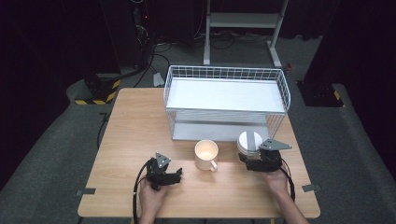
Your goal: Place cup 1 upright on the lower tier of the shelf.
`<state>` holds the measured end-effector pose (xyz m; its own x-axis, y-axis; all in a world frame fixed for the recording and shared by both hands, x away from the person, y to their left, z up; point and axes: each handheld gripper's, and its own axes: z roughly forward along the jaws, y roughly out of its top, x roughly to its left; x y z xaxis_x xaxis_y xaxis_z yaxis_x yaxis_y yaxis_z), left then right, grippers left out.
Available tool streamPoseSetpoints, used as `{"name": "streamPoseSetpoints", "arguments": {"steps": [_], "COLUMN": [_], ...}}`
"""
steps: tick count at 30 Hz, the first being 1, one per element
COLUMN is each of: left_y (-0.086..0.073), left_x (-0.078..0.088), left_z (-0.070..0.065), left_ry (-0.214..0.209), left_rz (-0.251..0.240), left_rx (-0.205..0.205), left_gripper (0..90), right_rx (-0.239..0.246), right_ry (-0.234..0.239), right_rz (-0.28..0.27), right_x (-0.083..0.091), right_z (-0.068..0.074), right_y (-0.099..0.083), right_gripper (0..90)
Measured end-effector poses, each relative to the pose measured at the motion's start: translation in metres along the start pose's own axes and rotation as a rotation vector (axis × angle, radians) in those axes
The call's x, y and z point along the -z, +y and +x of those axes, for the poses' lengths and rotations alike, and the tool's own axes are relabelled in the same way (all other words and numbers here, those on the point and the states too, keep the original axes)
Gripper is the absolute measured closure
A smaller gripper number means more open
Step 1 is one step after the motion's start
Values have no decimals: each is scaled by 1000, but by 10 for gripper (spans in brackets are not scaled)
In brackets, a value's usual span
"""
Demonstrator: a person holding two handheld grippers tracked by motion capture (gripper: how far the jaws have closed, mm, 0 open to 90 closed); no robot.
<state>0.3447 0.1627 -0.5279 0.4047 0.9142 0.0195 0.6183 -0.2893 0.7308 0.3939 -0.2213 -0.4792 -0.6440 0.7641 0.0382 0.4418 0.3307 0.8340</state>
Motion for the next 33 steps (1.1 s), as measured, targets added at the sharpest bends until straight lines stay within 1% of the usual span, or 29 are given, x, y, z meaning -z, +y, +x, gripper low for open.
{"name": "streamPoseSetpoints", "arguments": {"steps": [3,4,5,7,12,16,18,21,23,24,30,31,33], "left_y": [0,0,0,0,0,0,0,0,0,0,0,0,0], "left_x": [0,0,0,0,0,0,0,0,0,0,0,0,0], "left_z": [0,0,0,0,0,0,0,0,0,0,0,0,0], "left_ry": [0,0,0,0,0,0,0,0,0,0,0,0,0], "left_rz": [0,0,0,0,0,0,-1,0,-1,0,-1,-1,-1], "left_rx": [0,0,0,0,0,-1,-2,-2,-1,-4,-3,-3,-2], "left_gripper": [149,150,150,150,151,152,152,152,153,152,153,153,152], "right_rx": [-3,9,9,-2,-5,-24,-18,-38,-40,-51,-67,-76,-69], "right_ry": [-6,-13,-13,-22,-40,-48,-52,-65,-69,-78,-103,-108,-115], "right_rz": [4,1,1,4,6,7,5,8,8,9,5,8,6], "right_x": [-2,-4,-4,-6,-12,-17,-19,-24,-26,-28,-35,-36,-38], "right_z": [0,-2,-2,-4,-9,-11,-12,-16,-18,-20,-26,-26,-28], "right_y": [1,3,3,6,10,13,13,15,16,17,20,20,21], "right_gripper": [188,188,188,188,188,188,188,188,188,188,188,188,188]}}
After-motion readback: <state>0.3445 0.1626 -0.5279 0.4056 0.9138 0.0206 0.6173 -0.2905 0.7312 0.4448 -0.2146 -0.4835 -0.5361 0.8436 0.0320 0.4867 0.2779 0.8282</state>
